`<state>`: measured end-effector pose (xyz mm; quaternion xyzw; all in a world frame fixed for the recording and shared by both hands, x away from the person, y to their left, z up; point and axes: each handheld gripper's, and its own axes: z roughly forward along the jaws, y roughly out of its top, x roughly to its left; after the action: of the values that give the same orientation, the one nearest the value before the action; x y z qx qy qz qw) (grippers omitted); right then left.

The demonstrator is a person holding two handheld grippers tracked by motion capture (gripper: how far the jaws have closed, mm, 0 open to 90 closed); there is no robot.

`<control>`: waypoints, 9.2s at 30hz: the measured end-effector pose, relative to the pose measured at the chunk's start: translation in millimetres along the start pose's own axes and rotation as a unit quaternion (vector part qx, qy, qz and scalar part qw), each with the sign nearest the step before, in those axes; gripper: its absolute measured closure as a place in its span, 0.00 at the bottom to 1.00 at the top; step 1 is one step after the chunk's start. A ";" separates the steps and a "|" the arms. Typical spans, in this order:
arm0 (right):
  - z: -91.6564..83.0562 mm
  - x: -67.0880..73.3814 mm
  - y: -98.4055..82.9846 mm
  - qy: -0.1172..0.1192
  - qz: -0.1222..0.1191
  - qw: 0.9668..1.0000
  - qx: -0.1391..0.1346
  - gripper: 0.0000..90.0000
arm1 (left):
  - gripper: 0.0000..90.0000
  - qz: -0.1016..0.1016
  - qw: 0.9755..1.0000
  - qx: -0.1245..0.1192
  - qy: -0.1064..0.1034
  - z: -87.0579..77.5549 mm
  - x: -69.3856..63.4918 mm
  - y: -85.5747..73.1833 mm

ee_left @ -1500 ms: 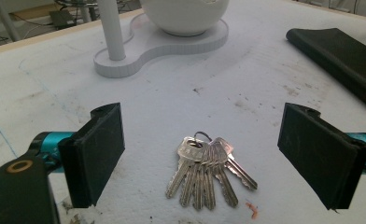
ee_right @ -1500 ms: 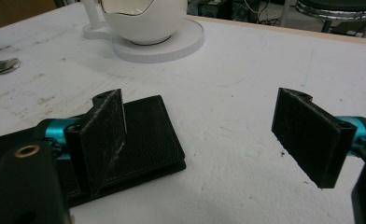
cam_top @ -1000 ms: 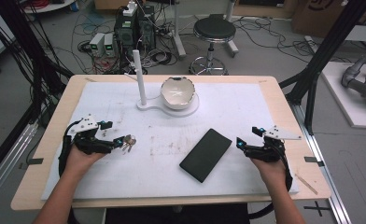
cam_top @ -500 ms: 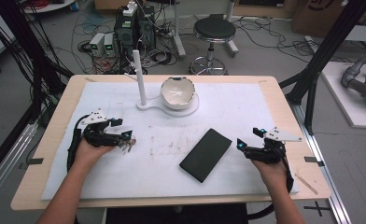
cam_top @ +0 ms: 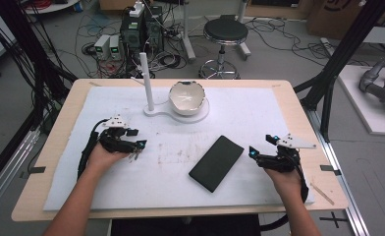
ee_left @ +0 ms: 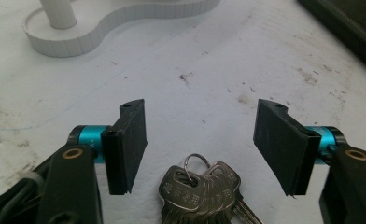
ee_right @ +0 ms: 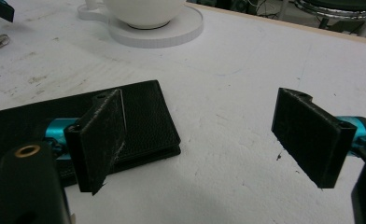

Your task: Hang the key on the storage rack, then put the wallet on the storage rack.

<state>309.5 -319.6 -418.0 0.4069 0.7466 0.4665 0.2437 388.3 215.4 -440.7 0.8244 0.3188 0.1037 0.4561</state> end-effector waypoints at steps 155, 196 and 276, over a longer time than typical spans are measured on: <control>0.6 2.2 -6.1 0.008 0.008 1.000 0.009 0.20 | 0.45 0.026 0.996 -0.087 0.022 -68.2 -7.2 106.6; -1.2 -7.3 -7.6 -0.005 0.019 1.000 0.008 0.20 | 0.20 0.016 0.998 -0.053 -0.023 -30.8 -21.6 11.6; -13.3 -16.8 -9.9 -0.023 0.020 1.000 -0.002 0.20 | 0.86 0.074 0.976 0.011 -0.206 67.7 -138.9 72.9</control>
<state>305.1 -342.5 -421.3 0.4322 0.7315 0.4631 0.2524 343.3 55.1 -402.5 0.8541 0.1578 -0.0382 0.4942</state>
